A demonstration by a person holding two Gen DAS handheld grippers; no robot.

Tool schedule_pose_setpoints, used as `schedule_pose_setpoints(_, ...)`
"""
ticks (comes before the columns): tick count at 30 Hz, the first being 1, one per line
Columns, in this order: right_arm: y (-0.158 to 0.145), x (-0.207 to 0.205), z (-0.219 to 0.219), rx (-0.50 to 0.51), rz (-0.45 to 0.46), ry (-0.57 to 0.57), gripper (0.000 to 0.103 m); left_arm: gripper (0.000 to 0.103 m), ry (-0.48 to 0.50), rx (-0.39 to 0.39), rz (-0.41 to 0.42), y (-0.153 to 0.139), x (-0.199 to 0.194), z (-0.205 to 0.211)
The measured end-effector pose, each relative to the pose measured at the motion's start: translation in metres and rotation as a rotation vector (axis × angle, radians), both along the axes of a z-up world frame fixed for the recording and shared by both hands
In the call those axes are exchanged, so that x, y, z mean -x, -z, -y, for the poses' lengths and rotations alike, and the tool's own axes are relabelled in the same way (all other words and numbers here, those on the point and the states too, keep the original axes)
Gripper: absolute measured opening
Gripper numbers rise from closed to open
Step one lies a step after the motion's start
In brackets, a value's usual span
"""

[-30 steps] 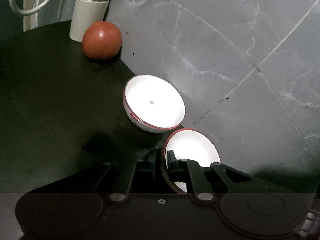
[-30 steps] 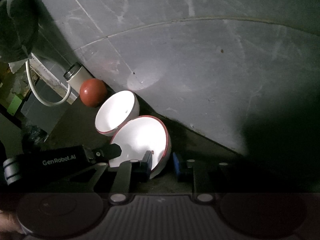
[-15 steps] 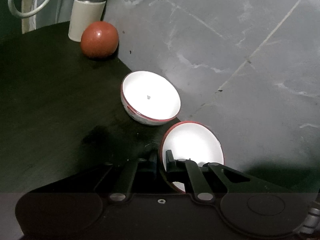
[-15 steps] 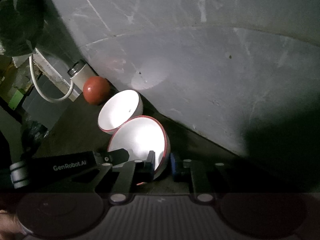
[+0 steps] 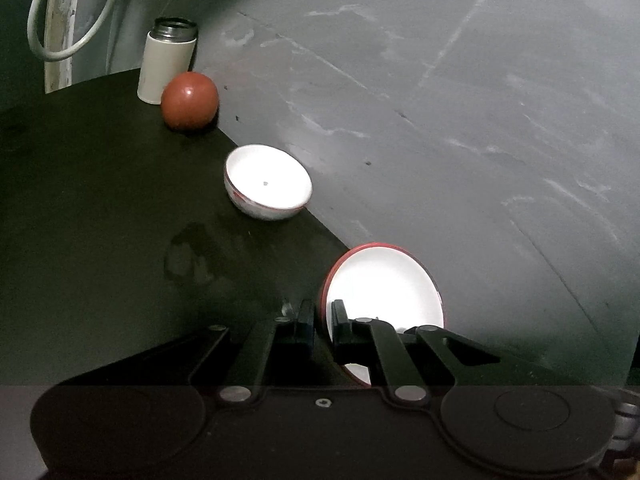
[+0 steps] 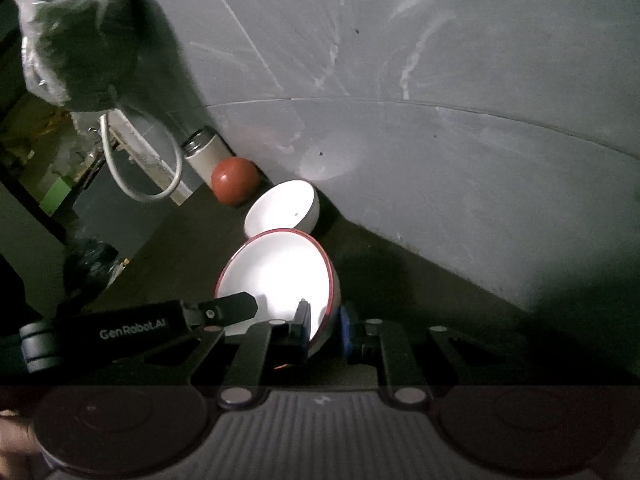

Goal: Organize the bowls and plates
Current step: 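Lift the white bowl with the left gripper and carry it toward the steel bowl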

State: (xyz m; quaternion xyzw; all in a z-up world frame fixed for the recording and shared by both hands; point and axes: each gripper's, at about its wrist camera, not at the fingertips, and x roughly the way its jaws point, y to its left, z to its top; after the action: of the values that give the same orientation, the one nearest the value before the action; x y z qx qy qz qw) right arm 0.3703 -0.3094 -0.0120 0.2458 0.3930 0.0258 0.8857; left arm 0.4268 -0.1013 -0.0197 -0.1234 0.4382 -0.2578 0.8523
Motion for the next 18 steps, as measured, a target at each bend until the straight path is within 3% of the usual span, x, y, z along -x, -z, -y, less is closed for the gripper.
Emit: schedule_pose_setpoints(18,-0.017,0.115,-0.011,-0.002,-0.008,0.017,0.017,0.008,0.095,-0.037,0.01,-0.013,0.105,-0.009)
